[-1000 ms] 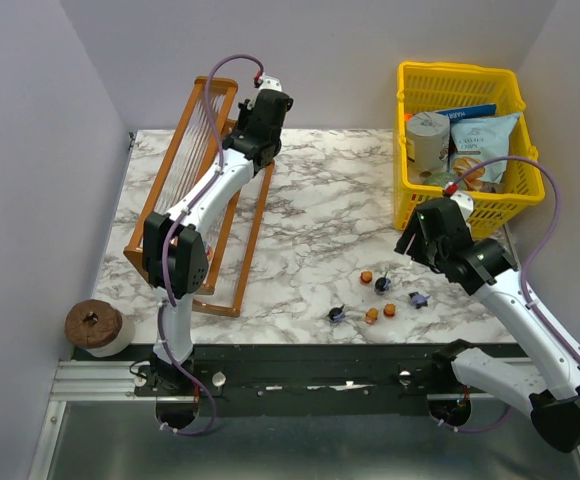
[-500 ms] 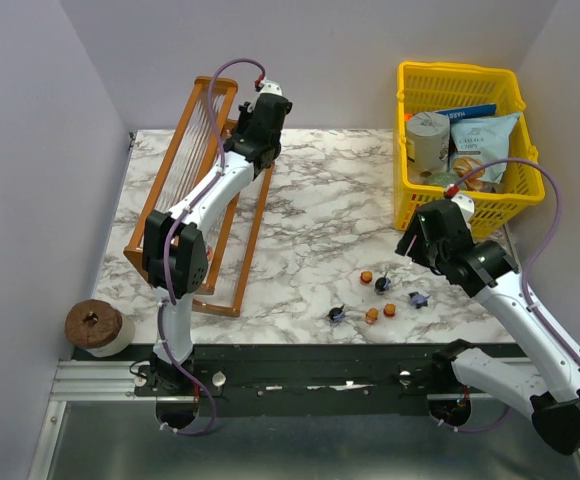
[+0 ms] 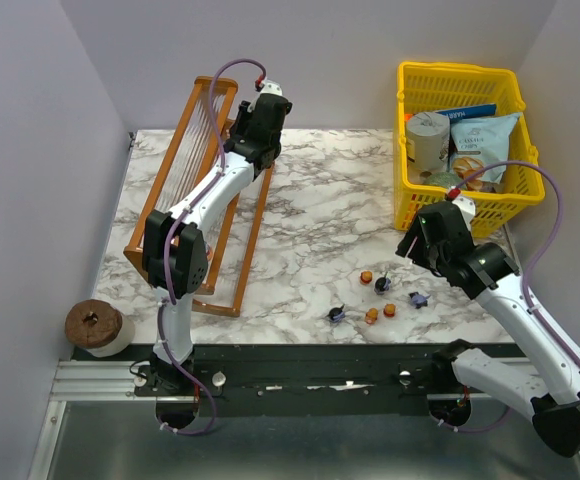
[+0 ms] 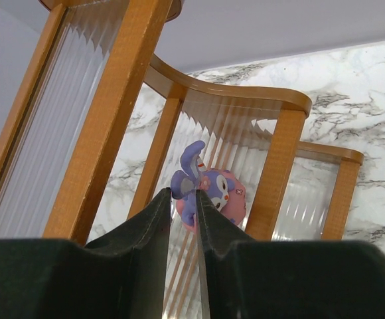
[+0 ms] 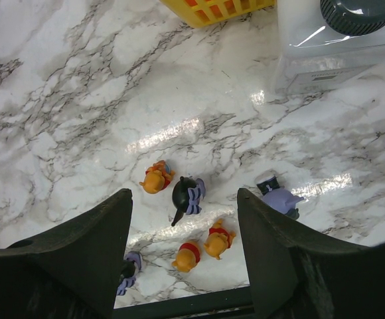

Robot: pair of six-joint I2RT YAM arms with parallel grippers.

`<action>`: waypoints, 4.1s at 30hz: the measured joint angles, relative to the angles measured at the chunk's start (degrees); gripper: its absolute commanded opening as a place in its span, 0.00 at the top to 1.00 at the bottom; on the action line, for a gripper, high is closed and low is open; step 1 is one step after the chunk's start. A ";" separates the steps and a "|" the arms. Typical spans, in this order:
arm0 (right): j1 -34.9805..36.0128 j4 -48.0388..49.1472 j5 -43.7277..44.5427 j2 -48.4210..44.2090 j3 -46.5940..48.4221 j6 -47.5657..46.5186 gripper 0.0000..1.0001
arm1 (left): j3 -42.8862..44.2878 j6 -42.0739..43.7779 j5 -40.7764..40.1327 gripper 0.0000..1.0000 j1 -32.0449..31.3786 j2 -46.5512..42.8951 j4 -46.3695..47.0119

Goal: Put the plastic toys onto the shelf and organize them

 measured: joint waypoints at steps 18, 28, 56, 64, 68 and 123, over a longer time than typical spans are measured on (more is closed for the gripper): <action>0.00 0.00 -0.20 0.00 0.00 0.22 0.28 | -0.15 -1.84 1.22 0.51 0.02 -3.34 -1.05; 0.00 0.04 -1.70 0.00 0.00 0.24 0.28 | -3.15 -6.51 7.54 0.41 -1.49 -9.05 -4.35; -0.02 1.33 -8.17 -1.70 -2.08 -0.55 0.24 | -36.94 -14.36 38.99 0.03 -24.61 -36.81 -6.86; -0.07 0.02 -8.13 -1.62 -1.73 -1.60 0.24 | -48.74 -13.35 52.00 0.17 -34.12 -37.35 0.20; -0.07 -0.85 -8.11 -1.62 -0.61 -1.99 0.24 | -47.23 -12.66 53.29 0.23 -36.06 -32.54 2.47; -0.11 -3.45 -5.07 -3.58 -0.04 -3.10 0.23 | -44.04 -26.18 20.92 0.73 -39.45 -16.39 -6.86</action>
